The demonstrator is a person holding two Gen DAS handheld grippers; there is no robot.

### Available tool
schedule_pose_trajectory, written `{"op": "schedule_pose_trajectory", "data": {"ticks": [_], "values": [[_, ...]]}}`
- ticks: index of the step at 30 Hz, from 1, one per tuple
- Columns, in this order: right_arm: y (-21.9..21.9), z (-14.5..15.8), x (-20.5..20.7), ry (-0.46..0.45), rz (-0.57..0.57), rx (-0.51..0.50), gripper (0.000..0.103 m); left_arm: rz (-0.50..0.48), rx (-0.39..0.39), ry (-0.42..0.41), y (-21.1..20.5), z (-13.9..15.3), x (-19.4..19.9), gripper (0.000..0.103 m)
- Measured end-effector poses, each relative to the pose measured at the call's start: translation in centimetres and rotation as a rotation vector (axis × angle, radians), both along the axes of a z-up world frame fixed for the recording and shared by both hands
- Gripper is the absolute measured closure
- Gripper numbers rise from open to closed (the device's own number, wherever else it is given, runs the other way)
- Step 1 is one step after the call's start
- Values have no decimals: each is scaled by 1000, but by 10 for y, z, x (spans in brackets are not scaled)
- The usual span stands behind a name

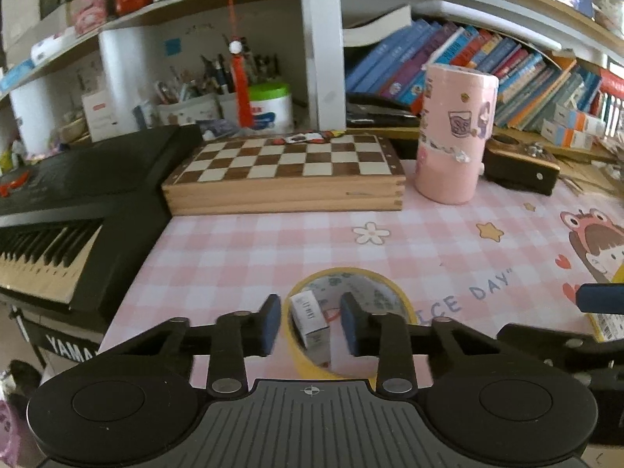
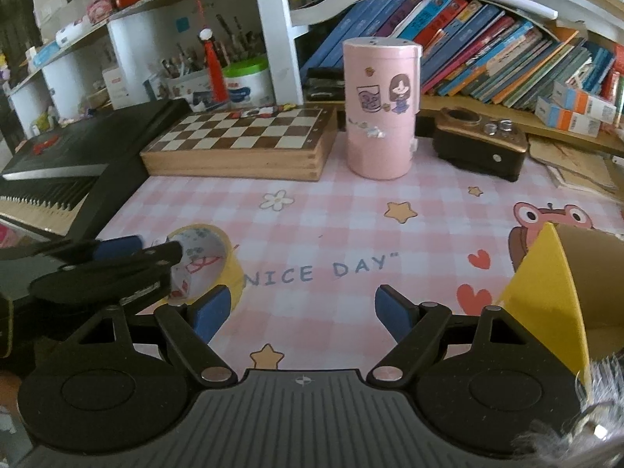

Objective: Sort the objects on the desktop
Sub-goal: 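Grasp the tape roll rim with the right tool while the left tool grasps the white card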

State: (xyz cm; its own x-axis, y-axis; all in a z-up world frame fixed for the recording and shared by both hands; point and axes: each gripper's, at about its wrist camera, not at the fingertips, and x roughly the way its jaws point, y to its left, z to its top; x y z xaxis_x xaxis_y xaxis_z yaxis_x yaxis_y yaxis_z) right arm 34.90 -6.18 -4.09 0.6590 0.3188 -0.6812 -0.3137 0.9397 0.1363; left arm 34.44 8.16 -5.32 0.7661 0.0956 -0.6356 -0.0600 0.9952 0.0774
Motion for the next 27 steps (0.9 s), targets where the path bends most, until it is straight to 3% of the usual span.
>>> {"op": "schedule_pose_trajectory", "data": {"ticks": [3, 10, 13, 23, 27], "values": [[1, -2, 3, 14, 8, -4, 22, -4, 17, 23, -1, -4, 5, 89], [2, -8, 7, 44, 16, -13, 22, -39, 91, 28, -7, -7, 11, 88], [2, -9, 9, 47, 28, -13, 22, -36, 53, 23, -1, -3, 12, 90], [34, -15, 19, 47, 175, -12, 14, 83, -104, -120, 39, 49, -28, 90], [57, -22, 24, 49, 272, -17, 10, 125, -104, -129, 48, 54, -44, 90]]}}
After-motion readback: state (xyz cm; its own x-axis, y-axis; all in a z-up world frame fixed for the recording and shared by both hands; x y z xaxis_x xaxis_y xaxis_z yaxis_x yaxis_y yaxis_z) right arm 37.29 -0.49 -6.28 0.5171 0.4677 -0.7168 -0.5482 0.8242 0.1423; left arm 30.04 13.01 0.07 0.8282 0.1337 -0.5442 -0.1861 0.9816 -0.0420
